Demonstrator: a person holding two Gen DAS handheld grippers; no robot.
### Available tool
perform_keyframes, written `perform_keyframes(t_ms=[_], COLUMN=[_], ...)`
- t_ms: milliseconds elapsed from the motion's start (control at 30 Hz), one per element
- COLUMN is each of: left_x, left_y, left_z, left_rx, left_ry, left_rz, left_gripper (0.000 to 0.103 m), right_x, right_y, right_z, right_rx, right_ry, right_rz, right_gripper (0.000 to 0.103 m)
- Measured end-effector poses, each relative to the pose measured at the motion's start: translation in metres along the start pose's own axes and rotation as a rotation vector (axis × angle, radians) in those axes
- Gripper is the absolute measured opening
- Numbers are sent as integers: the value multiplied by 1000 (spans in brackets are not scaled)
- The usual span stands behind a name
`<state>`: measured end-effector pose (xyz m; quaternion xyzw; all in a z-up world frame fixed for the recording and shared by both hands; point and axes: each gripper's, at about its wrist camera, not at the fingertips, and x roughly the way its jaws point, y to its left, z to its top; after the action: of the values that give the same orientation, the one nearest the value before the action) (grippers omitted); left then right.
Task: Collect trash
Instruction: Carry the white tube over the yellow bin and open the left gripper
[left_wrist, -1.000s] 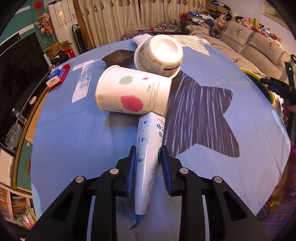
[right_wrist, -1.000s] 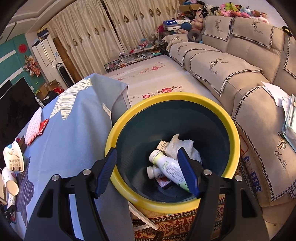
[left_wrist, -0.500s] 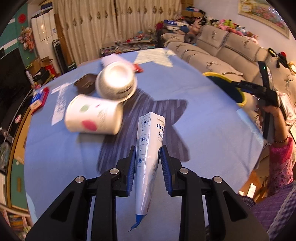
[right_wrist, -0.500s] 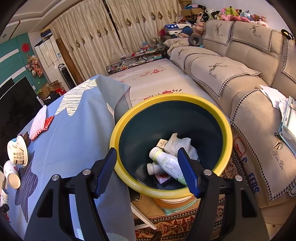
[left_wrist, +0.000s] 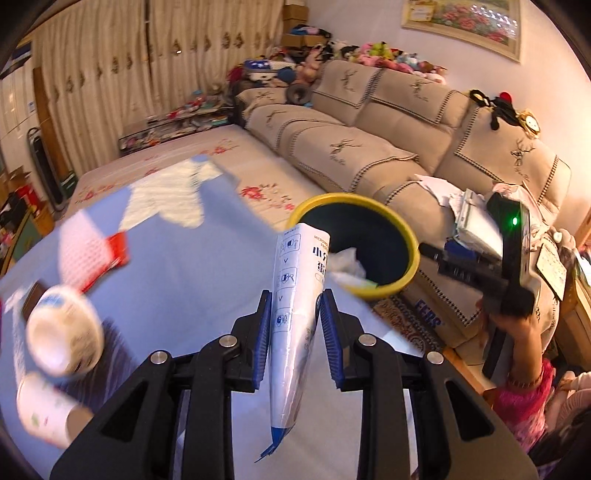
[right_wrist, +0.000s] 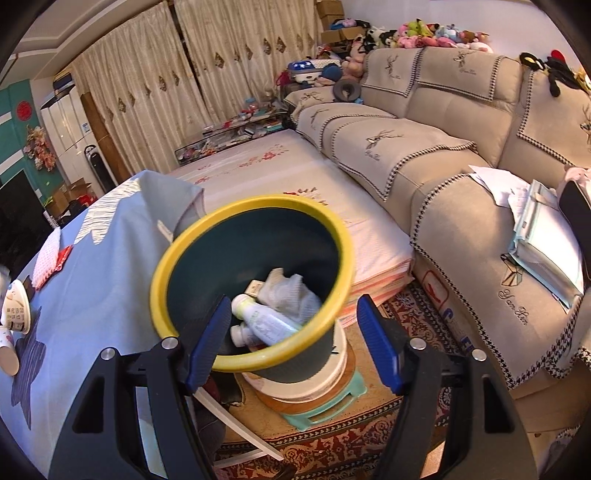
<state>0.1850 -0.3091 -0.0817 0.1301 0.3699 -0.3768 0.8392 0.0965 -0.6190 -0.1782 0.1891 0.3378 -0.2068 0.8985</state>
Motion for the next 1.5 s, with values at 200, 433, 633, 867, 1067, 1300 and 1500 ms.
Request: perform_keyframes(t_ms=[200, 433, 633, 867, 1067, 1300, 1500], left_x=[65, 147, 204, 229, 196, 85, -14], left_y=[-50, -90, -102, -95, -81, -47, 1], left_z=[63, 113, 123, 117, 106, 85, 50], left_rx=[64, 51, 42, 4, -48, -111, -128], left_ry=[14, 66, 117, 147, 110, -73, -221], left_rz=[-39, -75, -34, -12, -36, -16, 110], left_gripper=[27, 27, 27, 59, 76, 90, 97], right_x=[5, 8, 10, 9, 3, -6, -17], right_y=[-19, -47, -56, -48, -37, -21, 4], right_z=[-4, -8, -11, -9, -8, -8, -5], right_rx=[7, 40, 49, 29, 11, -18, -70], right_ry=[4, 18, 26, 23, 18, 8, -6], right_rz=[-13, -52, -67, -65, -63, -50, -34], right_gripper=[67, 68, 68, 69, 70, 72, 72])
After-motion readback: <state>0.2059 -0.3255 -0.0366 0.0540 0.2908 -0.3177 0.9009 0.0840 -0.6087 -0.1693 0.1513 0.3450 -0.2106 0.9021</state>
